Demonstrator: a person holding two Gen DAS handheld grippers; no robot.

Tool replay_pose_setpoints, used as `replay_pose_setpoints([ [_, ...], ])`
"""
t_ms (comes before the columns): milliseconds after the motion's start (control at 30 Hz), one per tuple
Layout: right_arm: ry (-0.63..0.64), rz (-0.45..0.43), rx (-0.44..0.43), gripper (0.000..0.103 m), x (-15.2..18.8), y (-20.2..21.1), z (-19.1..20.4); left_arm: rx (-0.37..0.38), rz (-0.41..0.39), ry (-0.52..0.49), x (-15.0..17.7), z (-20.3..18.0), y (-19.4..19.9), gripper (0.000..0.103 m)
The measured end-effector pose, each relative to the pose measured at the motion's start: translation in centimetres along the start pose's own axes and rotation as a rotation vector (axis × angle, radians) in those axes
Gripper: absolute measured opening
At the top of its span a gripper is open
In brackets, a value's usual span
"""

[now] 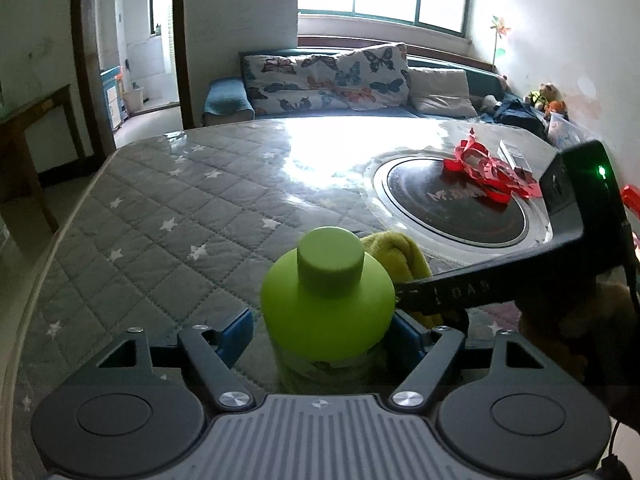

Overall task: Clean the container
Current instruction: 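Wipe the bottle again with the right tool's cloth while the left tool holds it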

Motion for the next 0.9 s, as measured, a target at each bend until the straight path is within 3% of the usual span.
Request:
replay_pose_setpoints([
  [400, -0.001, -0.008, -0.018, 0.025, 2.5, 1.8, 0.7, -0.014, -0.021, 0.002, 0.1, -0.2, 1.1, 0.071],
  [567, -0.025, -0.051, -0.073, 0.025, 1.4, 3.5, 1.4, -0.012, -0.024, -0.006, 0.3, -0.3, 1.2, 0.071],
  [733, 0.042, -0.099, -0.110, 0.025, -0.1, 5.6, 3.8, -0.012, -0.025, -0.009, 0.4, -0.3, 1.2, 0.071],
  [900, 0.117, -0.092, -0.110, 0.025, -0.6, 5.7, 5.7, -0.011, -0.028, -0.010, 0.4, -0.3, 1.2, 0.071],
])
Point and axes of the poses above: each gripper's, at about its wrist camera, not at the fingertips, and y roughly against the way its jaws point, z to its left, x to its underside, the point moved 8 cm from there along -y, roughly the way its jaws point, and after that the axes turned 10 degrees about -y, right-handed, at the moved point
